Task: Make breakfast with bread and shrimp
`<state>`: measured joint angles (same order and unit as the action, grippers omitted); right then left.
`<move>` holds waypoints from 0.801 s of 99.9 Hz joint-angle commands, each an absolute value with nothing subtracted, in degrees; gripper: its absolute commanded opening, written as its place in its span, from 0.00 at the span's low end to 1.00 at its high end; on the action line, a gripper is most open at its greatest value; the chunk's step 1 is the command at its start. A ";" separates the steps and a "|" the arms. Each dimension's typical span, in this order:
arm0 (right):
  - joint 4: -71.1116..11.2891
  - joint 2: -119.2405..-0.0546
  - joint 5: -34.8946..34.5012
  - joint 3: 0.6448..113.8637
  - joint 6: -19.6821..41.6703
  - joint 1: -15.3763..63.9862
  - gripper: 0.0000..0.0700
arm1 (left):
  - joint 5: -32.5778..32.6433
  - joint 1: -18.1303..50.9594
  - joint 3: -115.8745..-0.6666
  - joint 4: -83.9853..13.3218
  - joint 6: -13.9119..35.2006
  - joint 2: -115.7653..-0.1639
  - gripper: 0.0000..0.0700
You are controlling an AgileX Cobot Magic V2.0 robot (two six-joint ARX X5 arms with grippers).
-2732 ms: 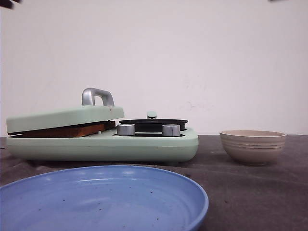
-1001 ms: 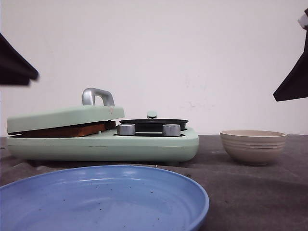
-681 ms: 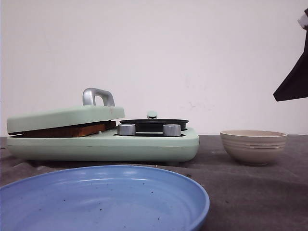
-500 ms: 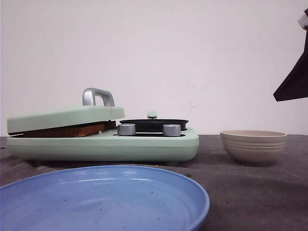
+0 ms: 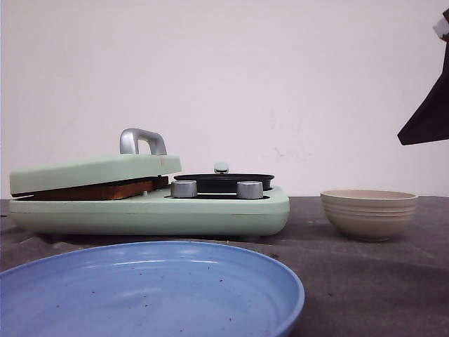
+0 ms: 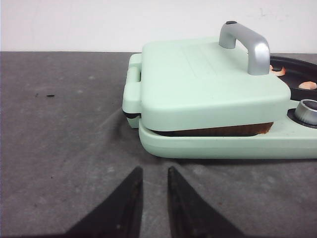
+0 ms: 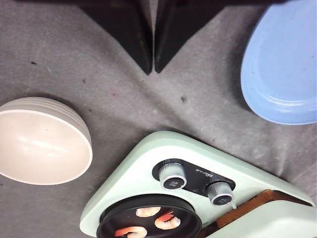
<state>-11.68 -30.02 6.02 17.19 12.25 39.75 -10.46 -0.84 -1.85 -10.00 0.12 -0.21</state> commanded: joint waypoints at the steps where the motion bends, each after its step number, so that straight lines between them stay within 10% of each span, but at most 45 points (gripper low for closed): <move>1: -11.14 -30.13 6.04 17.26 12.45 40.23 0.00 | -10.55 -0.75 -0.80 -10.26 -0.84 -0.23 0.00; 80: -12.69 -23.00 3.31 16.97 12.19 36.27 0.00 | -10.52 -0.75 -0.80 -10.26 -0.84 -0.19 0.00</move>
<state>-13.08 -25.74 4.93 17.19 12.23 38.35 -10.44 -0.84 -1.85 -10.00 -0.51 -0.21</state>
